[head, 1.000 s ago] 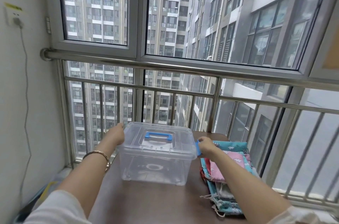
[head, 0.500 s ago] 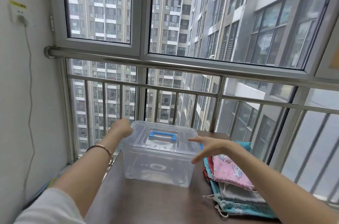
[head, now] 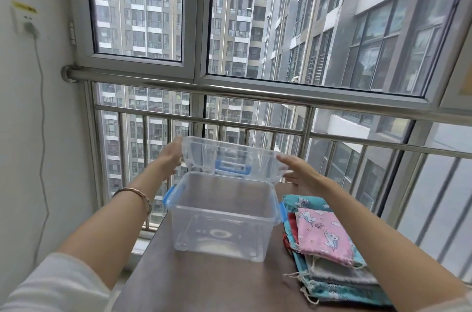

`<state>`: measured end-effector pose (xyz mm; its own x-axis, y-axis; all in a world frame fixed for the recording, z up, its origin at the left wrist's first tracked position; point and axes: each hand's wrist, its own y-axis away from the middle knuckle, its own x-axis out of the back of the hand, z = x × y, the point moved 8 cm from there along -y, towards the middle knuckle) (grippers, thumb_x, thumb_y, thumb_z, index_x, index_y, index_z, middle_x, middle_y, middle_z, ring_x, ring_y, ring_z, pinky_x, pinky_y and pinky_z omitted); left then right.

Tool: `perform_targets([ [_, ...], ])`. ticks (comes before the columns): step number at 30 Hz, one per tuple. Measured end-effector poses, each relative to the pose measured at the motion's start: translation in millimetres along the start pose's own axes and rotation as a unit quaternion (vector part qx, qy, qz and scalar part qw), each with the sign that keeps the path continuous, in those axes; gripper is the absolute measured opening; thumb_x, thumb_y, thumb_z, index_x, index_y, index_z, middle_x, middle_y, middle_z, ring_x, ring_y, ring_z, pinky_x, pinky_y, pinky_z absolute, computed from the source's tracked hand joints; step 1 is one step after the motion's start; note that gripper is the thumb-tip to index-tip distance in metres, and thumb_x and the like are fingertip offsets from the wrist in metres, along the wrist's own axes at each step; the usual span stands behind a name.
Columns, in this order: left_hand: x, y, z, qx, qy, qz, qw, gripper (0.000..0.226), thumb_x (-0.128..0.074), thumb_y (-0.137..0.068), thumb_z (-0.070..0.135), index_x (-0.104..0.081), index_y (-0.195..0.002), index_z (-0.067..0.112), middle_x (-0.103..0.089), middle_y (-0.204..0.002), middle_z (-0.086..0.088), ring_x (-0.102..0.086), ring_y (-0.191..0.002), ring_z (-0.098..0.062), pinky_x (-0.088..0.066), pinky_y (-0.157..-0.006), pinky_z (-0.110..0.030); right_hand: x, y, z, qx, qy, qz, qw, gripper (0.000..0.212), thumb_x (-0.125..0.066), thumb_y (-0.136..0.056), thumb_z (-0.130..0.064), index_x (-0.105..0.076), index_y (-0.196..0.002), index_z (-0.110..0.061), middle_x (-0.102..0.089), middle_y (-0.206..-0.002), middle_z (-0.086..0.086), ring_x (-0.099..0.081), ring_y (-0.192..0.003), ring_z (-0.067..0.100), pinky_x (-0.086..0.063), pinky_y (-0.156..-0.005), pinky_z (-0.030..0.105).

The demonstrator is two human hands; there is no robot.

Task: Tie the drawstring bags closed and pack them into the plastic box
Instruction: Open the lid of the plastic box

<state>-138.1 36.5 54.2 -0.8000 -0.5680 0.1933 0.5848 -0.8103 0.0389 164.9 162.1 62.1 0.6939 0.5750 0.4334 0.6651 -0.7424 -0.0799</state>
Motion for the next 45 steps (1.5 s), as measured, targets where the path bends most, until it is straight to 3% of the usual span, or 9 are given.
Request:
perform_targets([
  [3, -12.0, 5.7, 6.9, -0.034, 0.05, -0.008, 0.998, 0.045, -0.013, -0.103, 0.034, -0.052, -0.092, 0.017, -0.058, -0.097, -0.01, -0.05, -0.107, -0.024, -0.018, -0.116, -0.054, 4.9, -5.8, 2.0, 0.004, -0.011, 0.044, 0.999, 0.093, -0.068, -0.078, -0.057, -0.027, -0.148, -0.012, -0.041, -0.14, 0.01, -0.046, -0.127, 0.028, -0.04, -0.109, 0.042],
  [7, -9.9, -10.3, 0.2, -0.05, 0.138, 0.019, 0.989, 0.053, -0.013, -0.1, 0.032, -0.029, -0.144, 0.008, -0.033, -0.153, -0.013, -0.032, -0.14, -0.028, -0.014, -0.117, -0.056, 24.0, -17.9, 9.0, 0.028, 0.076, 0.167, 0.983, 0.051, -0.071, -0.084, -0.012, -0.053, -0.131, -0.004, -0.062, -0.105, 0.009, -0.059, -0.082, 0.014, -0.048, -0.071, 0.024],
  [9, -9.3, -16.8, -1.2, -0.056, 0.163, 0.025, 0.985, 0.052, -0.016, -0.098, 0.028, -0.031, -0.143, 0.007, -0.034, -0.153, -0.01, -0.031, -0.141, -0.025, -0.011, -0.119, -0.052, 37.6, -16.8, 9.2, 0.035, 0.083, 0.256, 0.962, 0.01, -0.063, -0.091, -0.009, -0.067, -0.091, 0.0, -0.059, -0.073, 0.003, -0.049, -0.062, 0.011, -0.041, -0.061, 0.023],
  [10, -10.7, -22.3, -1.1, -0.065, 0.169, 0.018, 0.983, 0.047, -0.018, -0.098, 0.024, -0.041, -0.135, 0.008, -0.038, -0.15, -0.01, -0.032, -0.14, -0.023, -0.011, -0.12, -0.05, 43.8, -16.2, 9.3, 0.038, 0.076, 0.294, 0.952, 0.019, -0.061, -0.092, -0.01, -0.063, -0.074, -0.004, -0.053, -0.063, 0.001, -0.044, -0.056, 0.011, -0.038, -0.058, 0.023],
  [17, -18.1, -46.1, 2.9, -0.093, 0.101, -0.06, 0.989, 0.067, -0.041, -0.081, 0.0, -0.036, -0.145, 0.017, -0.029, -0.151, -0.012, -0.022, -0.141, -0.029, -0.008, -0.117, -0.055, 58.6, -30.4, 16.8, 0.03, -0.059, 0.398, 0.915, 0.025, -0.07, -0.088, -0.029, -0.06, -0.1, -0.01, -0.066, -0.093, 0.005, -0.061, -0.085, 0.019, -0.045, -0.073, 0.026],
  [20, -20.1, -54.4, 0.3, -0.089, 0.103, -0.092, 0.986, 0.085, -0.046, -0.067, 0.0, -0.032, -0.147, 0.024, -0.01, -0.159, -0.009, -0.01, -0.146, -0.026, -0.002, -0.118, -0.053, 60.5, -42.5, 24.5, 0.019, -0.101, 0.395, 0.913, 0.028, -0.069, -0.088, -0.035, -0.066, -0.098, -0.009, -0.069, -0.092, 0.006, -0.064, -0.086, 0.02, -0.051, -0.08, 0.03],
  [28, -27.4, -66.7, -8.9, -0.066, 0.055, -0.12, 0.989, 0.095, -0.046, -0.071, -0.001, -0.01, -0.151, 0.037, -0.017, -0.157, -0.013, -0.013, -0.145, -0.03, -0.001, -0.117, -0.058, 45.3, -79.7, 46.4, -0.021, -0.172, 0.308, 0.935, 0.044, -0.059, -0.096, -0.021, -0.051, -0.137, -0.008, -0.058, -0.133, 0.008, -0.051, -0.127, 0.025, -0.039, -0.109, 0.041],
  [37, -13.5, -87.0, -36.0, -0.037, 0.056, -0.097, 0.993, 0.078, -0.04, -0.088, 0.001, 0.0, -0.153, 0.016, -0.027, -0.155, -0.011, -0.029, -0.141, -0.029, -0.014, -0.119, -0.047, 10.0, -108.7, 81.3, -0.098, -0.168, 0.142, 0.971, 0.052, -0.04, -0.103, -0.031, -0.027, -0.151, -0.017, -0.03, -0.156, 0.002, -0.04, -0.133, 0.026, -0.029, -0.114, 0.053],
  [45, 0.5, -106.7, -85.3, 0.052, 0.148, -0.091, 0.983, 0.074, -0.029, -0.093, 0.06, 0.012, -0.15, 0.036, -0.037, -0.15, -0.008, -0.045, -0.131, -0.028, 0.002, -0.117, -0.058, -15.7, -122.5, 124.5, -0.186, -0.239, 0.079, 0.95, 0.075, -0.023, -0.098, -0.061, -0.012, -0.154, -0.011, -0.028, -0.155, 0.019, -0.031, -0.141, 0.034, -0.021, -0.115, 0.045],
])
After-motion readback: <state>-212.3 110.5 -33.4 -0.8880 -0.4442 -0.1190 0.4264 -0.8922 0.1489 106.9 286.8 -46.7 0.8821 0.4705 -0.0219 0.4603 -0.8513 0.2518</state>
